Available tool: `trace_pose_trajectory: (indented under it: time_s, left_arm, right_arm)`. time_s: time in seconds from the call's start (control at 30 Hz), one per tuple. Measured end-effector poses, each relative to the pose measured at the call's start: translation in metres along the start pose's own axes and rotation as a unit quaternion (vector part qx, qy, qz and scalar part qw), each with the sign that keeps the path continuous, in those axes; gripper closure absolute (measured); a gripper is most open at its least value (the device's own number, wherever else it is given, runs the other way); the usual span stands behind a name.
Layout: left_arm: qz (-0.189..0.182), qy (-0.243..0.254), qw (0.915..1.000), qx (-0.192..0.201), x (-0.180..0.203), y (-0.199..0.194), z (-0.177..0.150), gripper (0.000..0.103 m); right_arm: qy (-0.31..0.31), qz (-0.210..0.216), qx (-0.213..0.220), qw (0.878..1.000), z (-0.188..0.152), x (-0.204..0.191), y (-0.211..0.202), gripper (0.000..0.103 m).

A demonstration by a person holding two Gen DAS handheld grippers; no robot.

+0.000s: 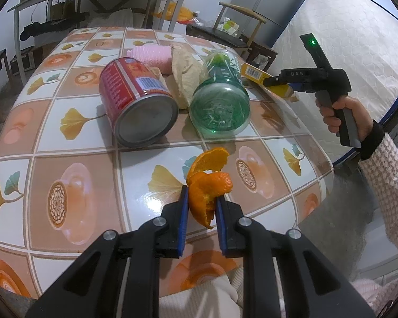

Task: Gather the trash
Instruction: 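Lift the Calcitriol box off the table with the right tool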

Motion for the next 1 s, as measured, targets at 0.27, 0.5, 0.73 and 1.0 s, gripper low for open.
trace_pose_trajectory:
  time_s: [0.27, 0.5, 0.73, 1.0]
  left_arm:
    - [0.002, 0.006, 1.0, 0.001, 0.006, -0.001, 0.001, 0.085]
    - [-0.006, 0.013, 0.9999, 0.009, 0.012, -0.007, 0.01, 0.085]
    - [-0.01, 0.023, 0.9996, 0.014, 0.027, -0.009, 0.017, 0.085]
    - [-0.006, 0.034, 0.9993, 0.011, 0.045, -0.004, 0.015, 0.085]
  right_arm:
    - [0.017, 0.002, 0.008, 1.0, -0.005, 0.01, -0.007, 0.033]
    - [0.049, 0.026, 0.029, 0.998, -0.012, 0.025, -0.026, 0.033]
    - [0.082, 0.055, 0.034, 0.995, -0.026, 0.043, -0.032, 0.033]
    - [0.096, 0.085, 0.03, 0.991, -0.04, 0.047, -0.028, 0.033]
Point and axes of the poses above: each gripper's, at about its wrist camera, not at the fingertips, and y roughly the way its jaws point, x to its right, z to its top, the point moved 3 cm from there along y, roughly the way its jaws point, and after that the axes turned 2 degrees about z, right-handed, at the moved point
